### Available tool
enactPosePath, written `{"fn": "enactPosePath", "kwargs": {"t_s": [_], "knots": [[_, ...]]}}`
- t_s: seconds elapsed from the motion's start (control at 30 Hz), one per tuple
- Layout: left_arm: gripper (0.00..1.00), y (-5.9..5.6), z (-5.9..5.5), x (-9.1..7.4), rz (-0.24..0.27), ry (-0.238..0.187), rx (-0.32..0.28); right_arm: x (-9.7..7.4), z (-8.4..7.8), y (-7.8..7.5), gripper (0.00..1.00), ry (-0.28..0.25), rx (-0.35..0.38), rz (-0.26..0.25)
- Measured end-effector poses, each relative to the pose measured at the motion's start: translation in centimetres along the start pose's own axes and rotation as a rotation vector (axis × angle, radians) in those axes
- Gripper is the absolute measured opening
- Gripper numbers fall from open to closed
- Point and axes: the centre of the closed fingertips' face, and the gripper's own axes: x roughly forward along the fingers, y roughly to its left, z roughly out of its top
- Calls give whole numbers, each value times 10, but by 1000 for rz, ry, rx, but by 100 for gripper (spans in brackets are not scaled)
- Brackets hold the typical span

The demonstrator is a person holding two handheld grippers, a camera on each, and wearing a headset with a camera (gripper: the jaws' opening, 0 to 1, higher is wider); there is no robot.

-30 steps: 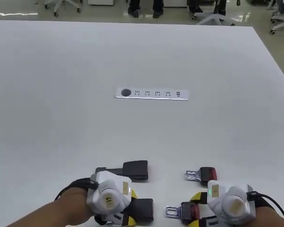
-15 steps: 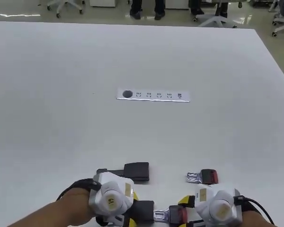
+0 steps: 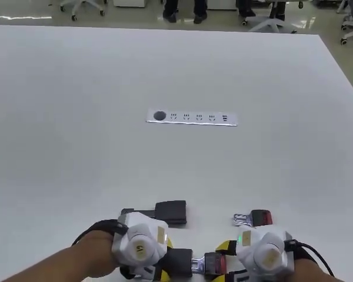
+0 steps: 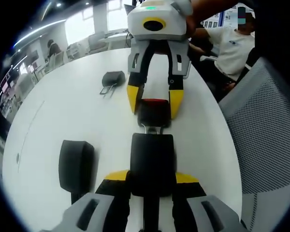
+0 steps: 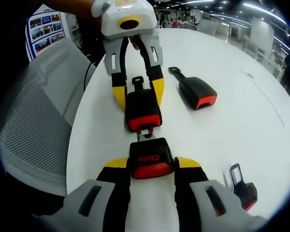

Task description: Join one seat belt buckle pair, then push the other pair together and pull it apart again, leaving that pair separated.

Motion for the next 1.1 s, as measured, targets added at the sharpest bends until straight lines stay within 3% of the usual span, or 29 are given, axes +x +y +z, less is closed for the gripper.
{"fn": "enactPosePath", "kwargs": {"t_s": [0.57,0.67,1.1], "knots": [[33,1,-3,-2,-15,9,12,0,6,-2,32,-3,-4,12],[33,1,-3,-2,-18,11,16,4,13,-2,32,-23,27,18],[33,1,-4,-3,-26,21,24,2,17,0,32,-10,7,6]]}}
